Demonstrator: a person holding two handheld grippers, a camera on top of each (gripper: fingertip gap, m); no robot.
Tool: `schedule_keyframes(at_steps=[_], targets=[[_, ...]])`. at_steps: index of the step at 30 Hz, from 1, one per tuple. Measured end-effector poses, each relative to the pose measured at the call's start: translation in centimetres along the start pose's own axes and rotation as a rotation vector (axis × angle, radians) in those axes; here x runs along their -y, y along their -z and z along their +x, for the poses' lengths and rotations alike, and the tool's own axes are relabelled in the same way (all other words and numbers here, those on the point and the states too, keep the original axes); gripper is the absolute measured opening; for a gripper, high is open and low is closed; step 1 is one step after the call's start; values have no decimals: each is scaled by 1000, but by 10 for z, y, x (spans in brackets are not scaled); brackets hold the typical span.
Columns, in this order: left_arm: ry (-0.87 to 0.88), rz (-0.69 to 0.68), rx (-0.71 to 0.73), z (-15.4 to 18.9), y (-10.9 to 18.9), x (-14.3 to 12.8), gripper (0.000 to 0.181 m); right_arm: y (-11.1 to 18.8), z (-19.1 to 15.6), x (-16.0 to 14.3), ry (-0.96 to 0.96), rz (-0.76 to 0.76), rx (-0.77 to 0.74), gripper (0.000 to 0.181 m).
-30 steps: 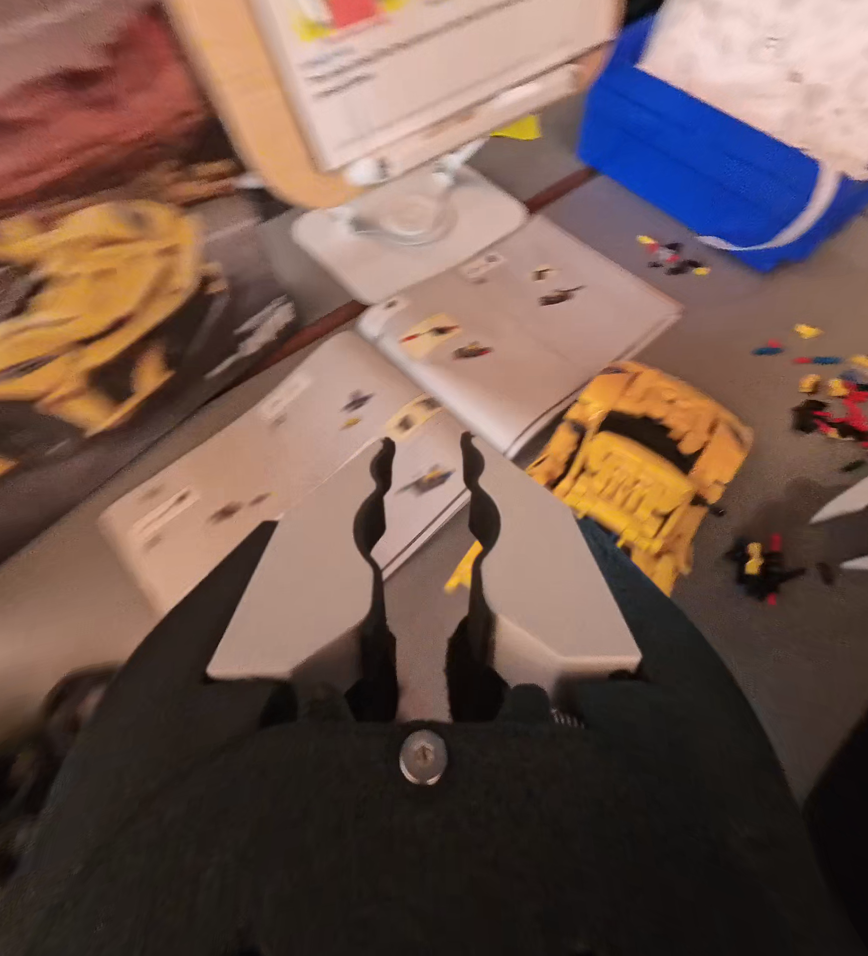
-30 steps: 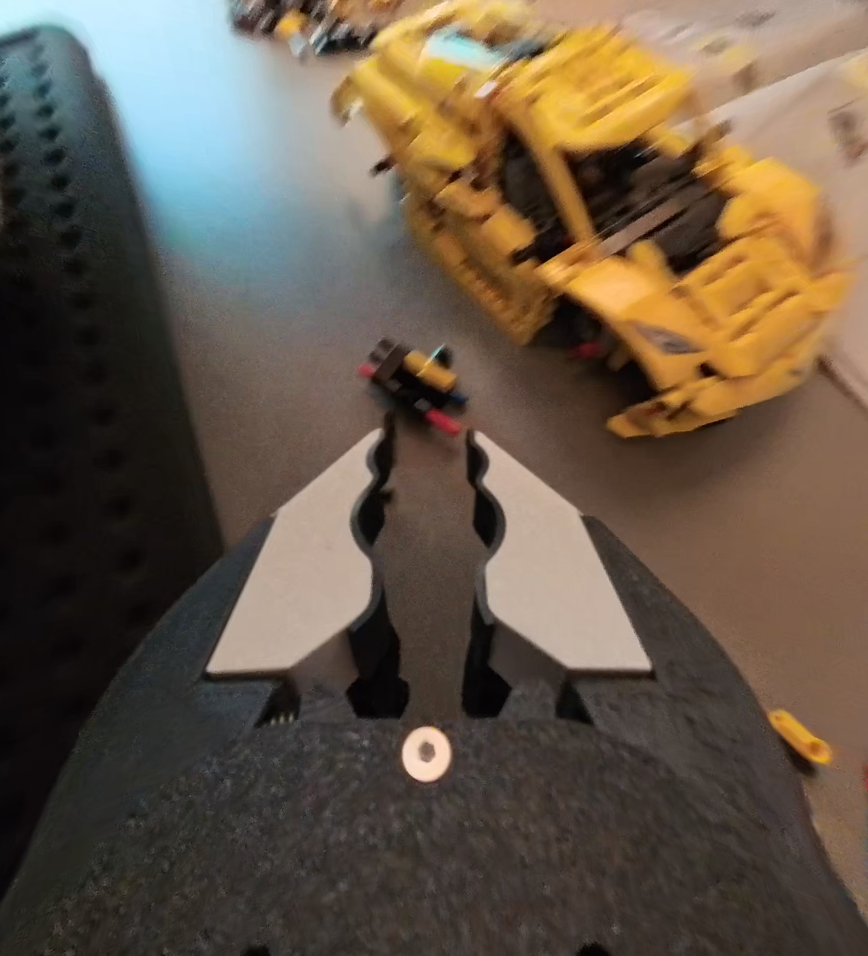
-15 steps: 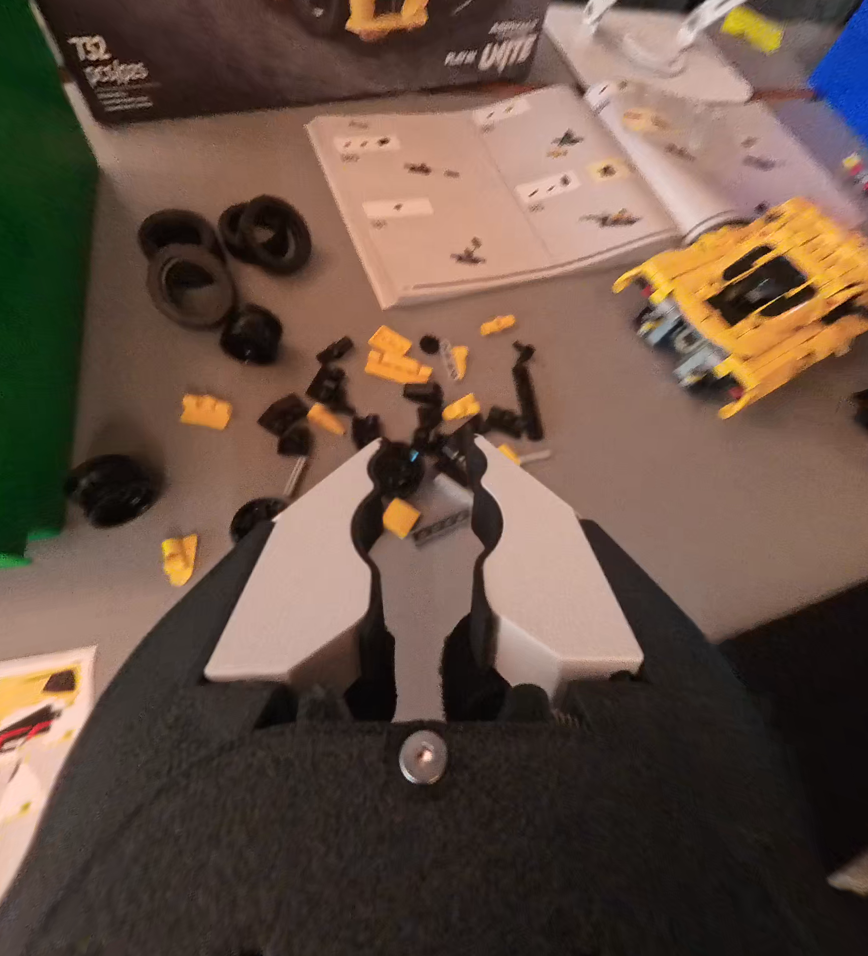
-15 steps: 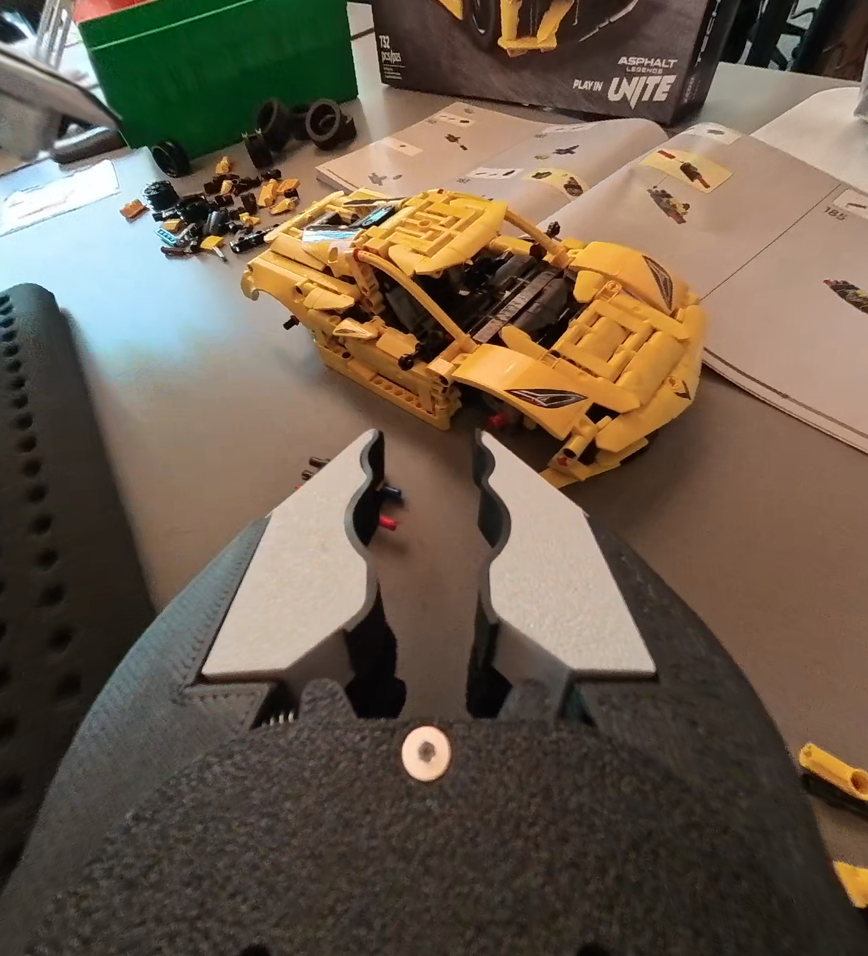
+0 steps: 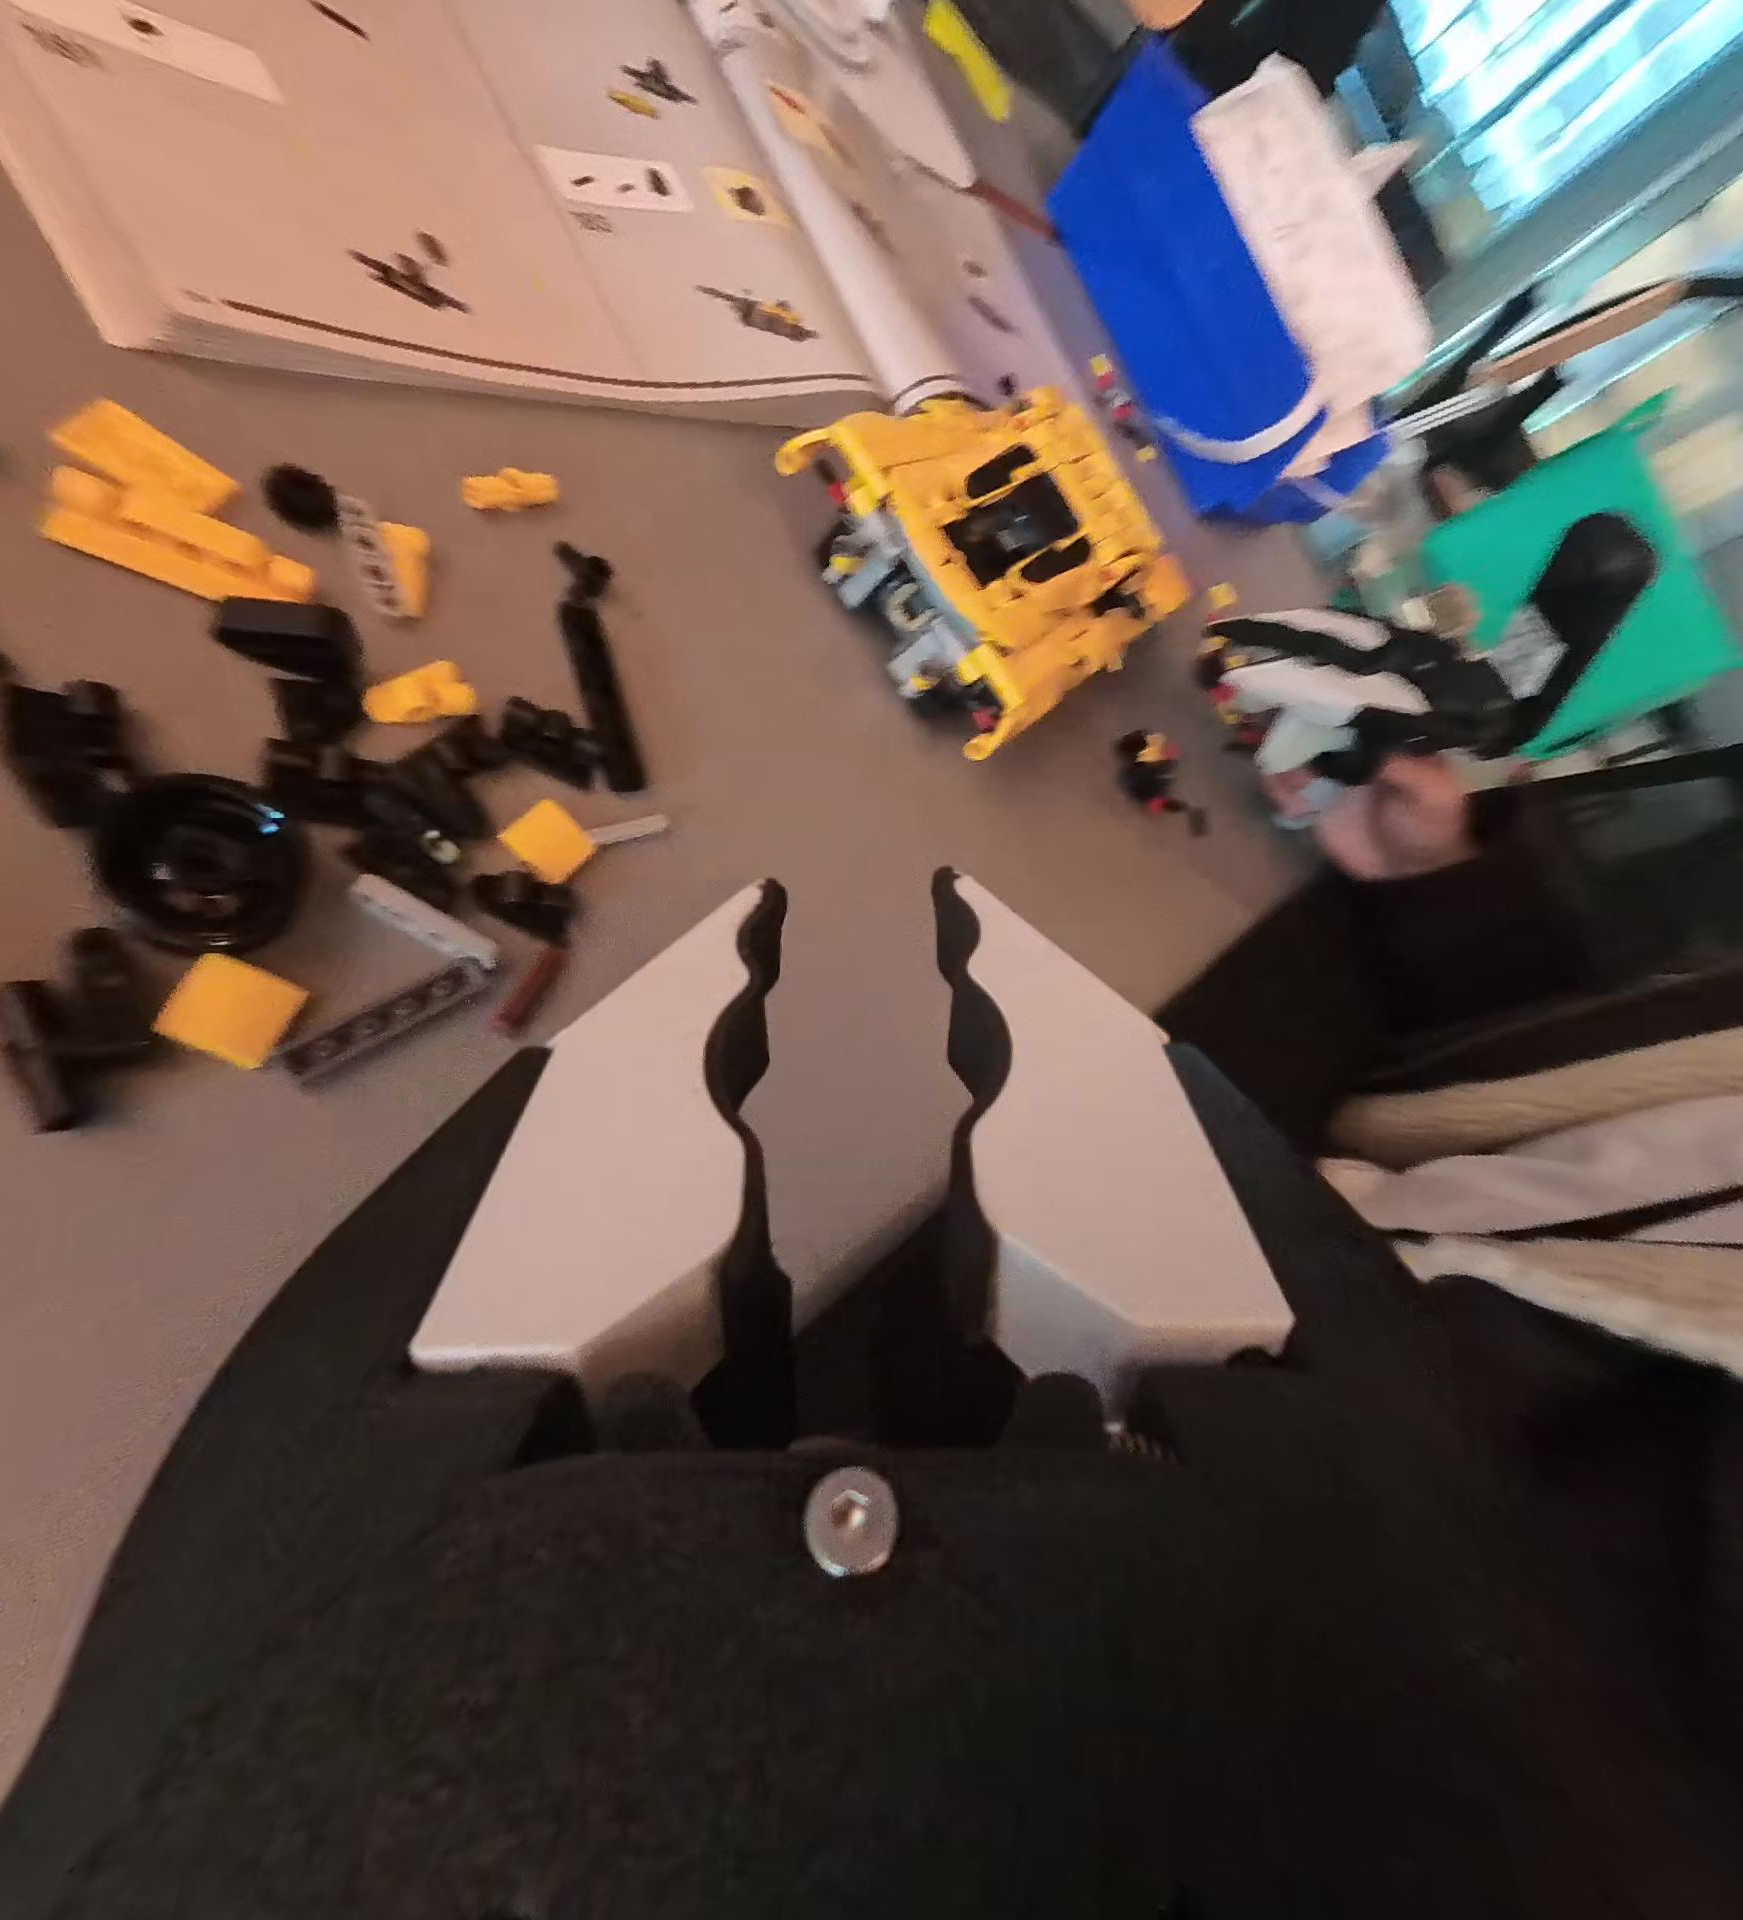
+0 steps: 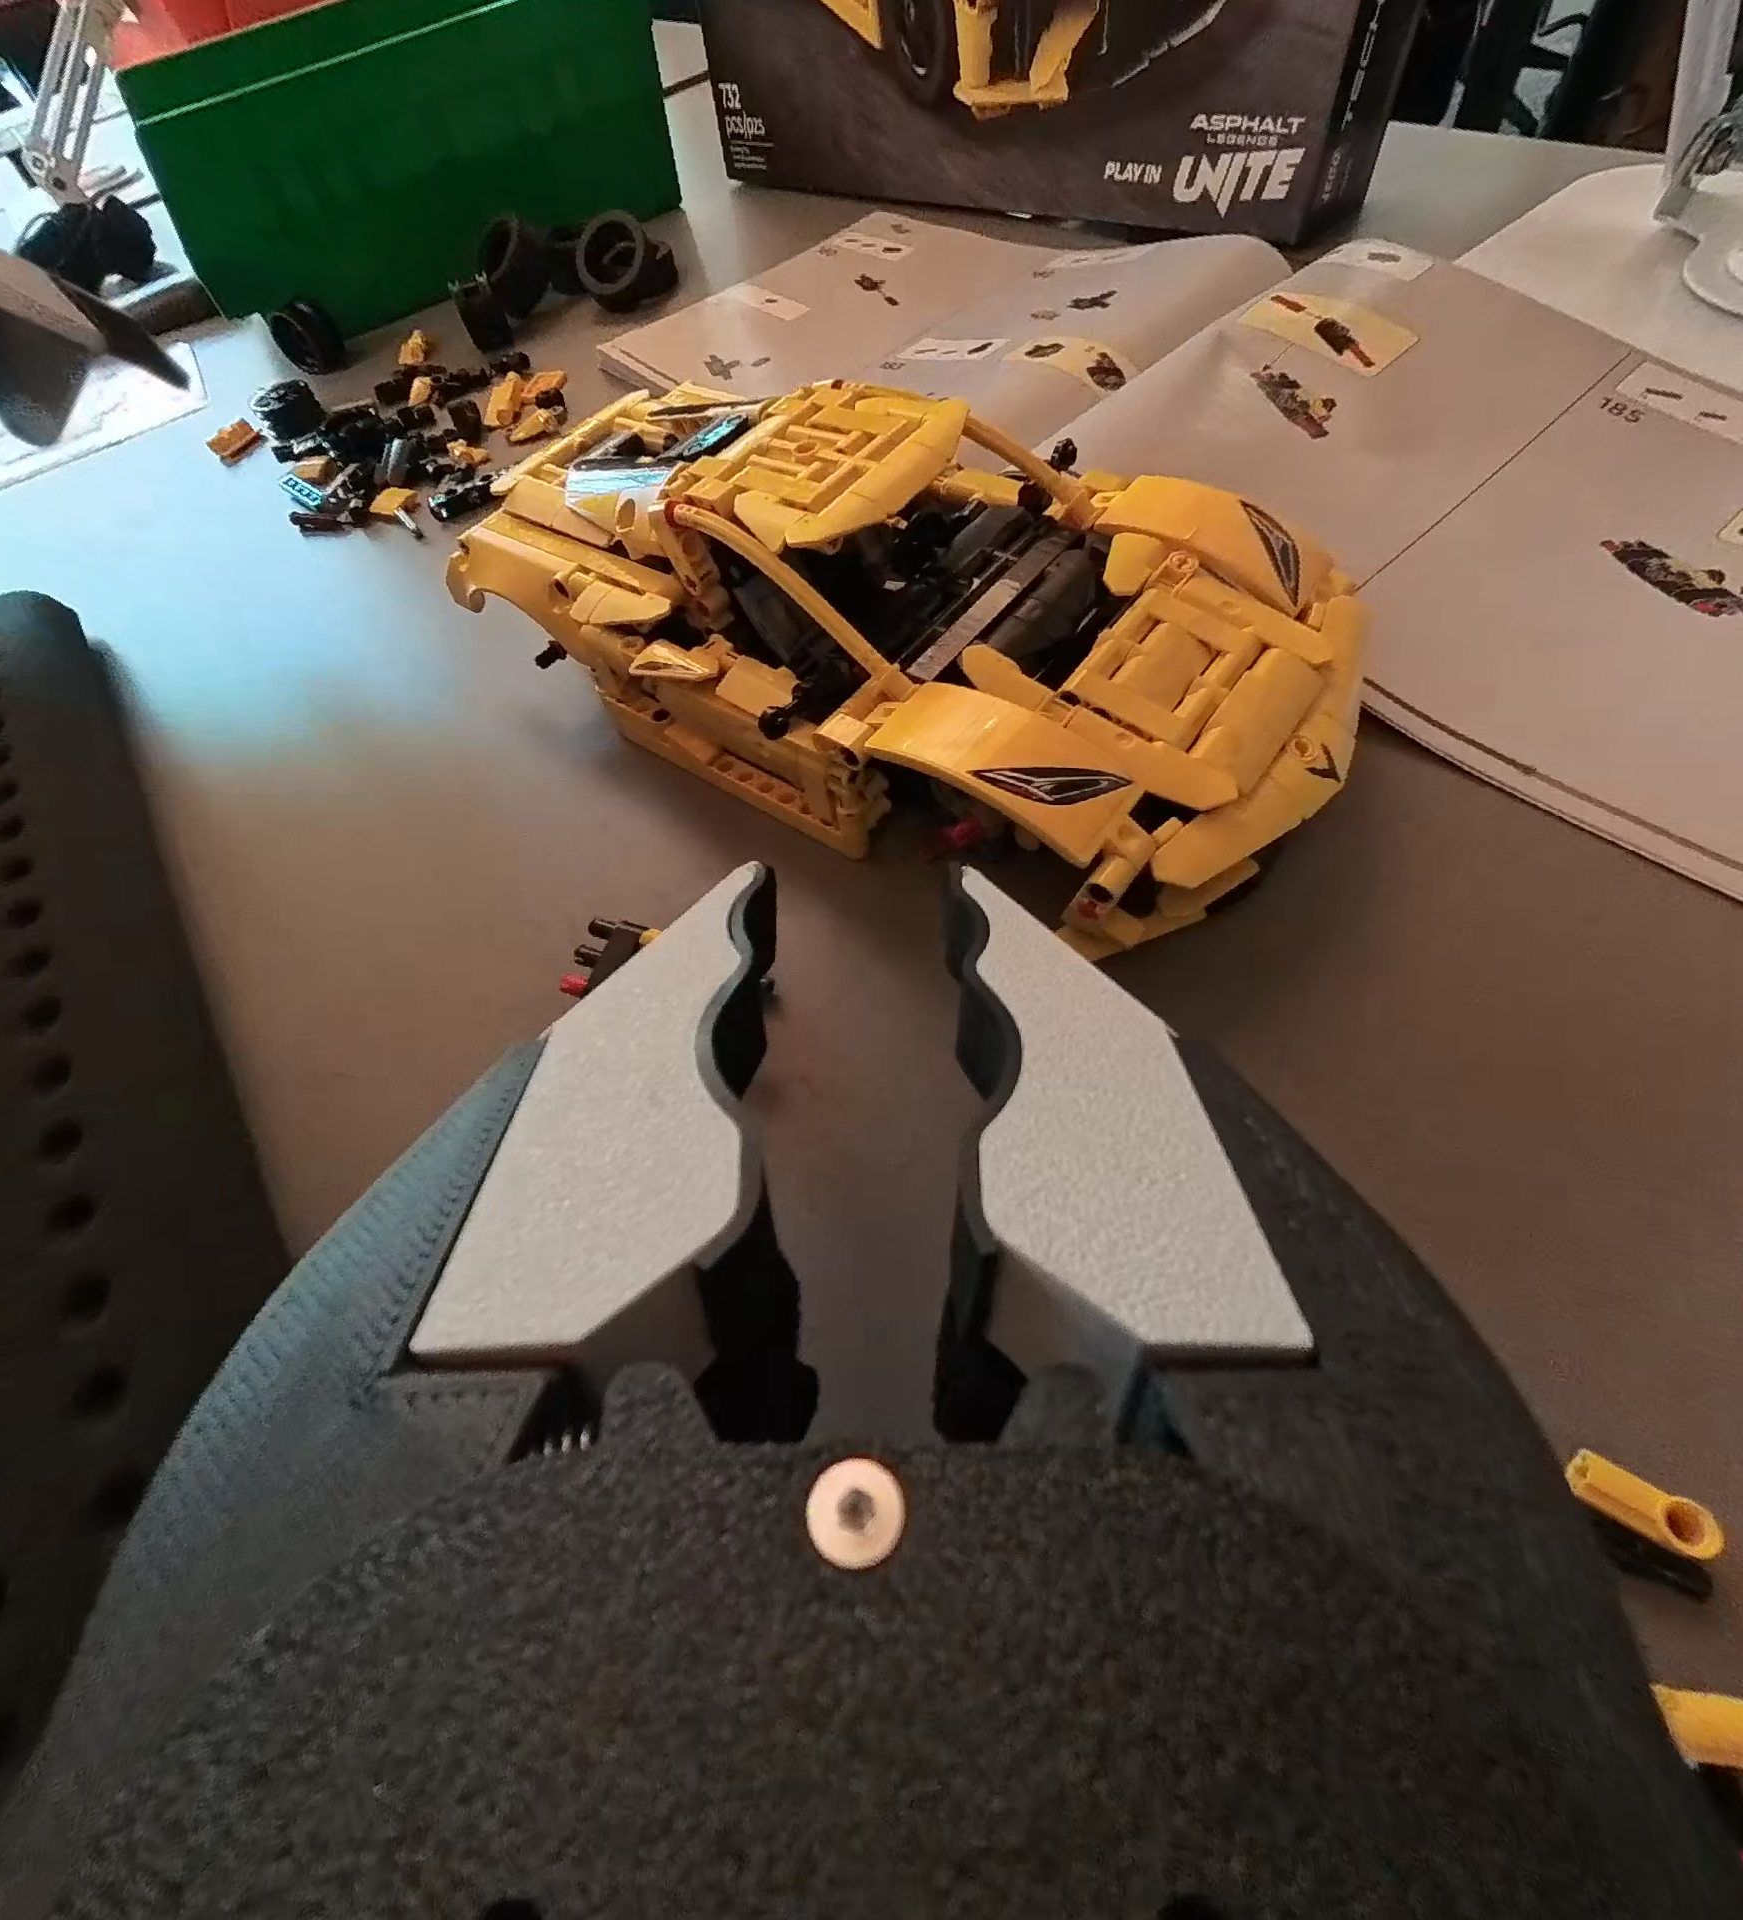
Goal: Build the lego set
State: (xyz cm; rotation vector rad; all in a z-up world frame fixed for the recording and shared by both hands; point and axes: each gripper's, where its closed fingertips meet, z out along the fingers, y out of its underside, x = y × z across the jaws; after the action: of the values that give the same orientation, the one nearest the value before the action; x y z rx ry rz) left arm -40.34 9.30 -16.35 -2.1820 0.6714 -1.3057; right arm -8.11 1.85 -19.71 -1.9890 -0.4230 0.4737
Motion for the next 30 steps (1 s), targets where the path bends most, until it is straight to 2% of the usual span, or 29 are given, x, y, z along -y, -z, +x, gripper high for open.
schedule_keyframes(at_steps=[3, 7, 10, 15, 19, 25, 30], targets=[[-50, 91, 17, -5, 9, 14, 23, -1, -1, -1, -6, -5, 12, 31], [-215, 170, 230, -38, 27, 25, 26, -2, -2, -2, -4, -12, 18, 31], [-210, 70, 411, -70, 44, 18, 27, -2, -2, -3, -7, -17, 20, 31], [-167, -33, 493, -96, 65, 17, 27, -3, -2, -6, -8, -30, 21, 31], [-220, -99, 652, -123, 88, 22, 28, -3, -1, -7, -14, -35, 19, 31], [-230, -122, 666, -133, 94, 22, 28, -2, 2, -3, -32, -14, 19, 29], [-258, -126, 606, -122, 82, 20, 28, -1, 6, 0, -48, -3, 16, 29]])
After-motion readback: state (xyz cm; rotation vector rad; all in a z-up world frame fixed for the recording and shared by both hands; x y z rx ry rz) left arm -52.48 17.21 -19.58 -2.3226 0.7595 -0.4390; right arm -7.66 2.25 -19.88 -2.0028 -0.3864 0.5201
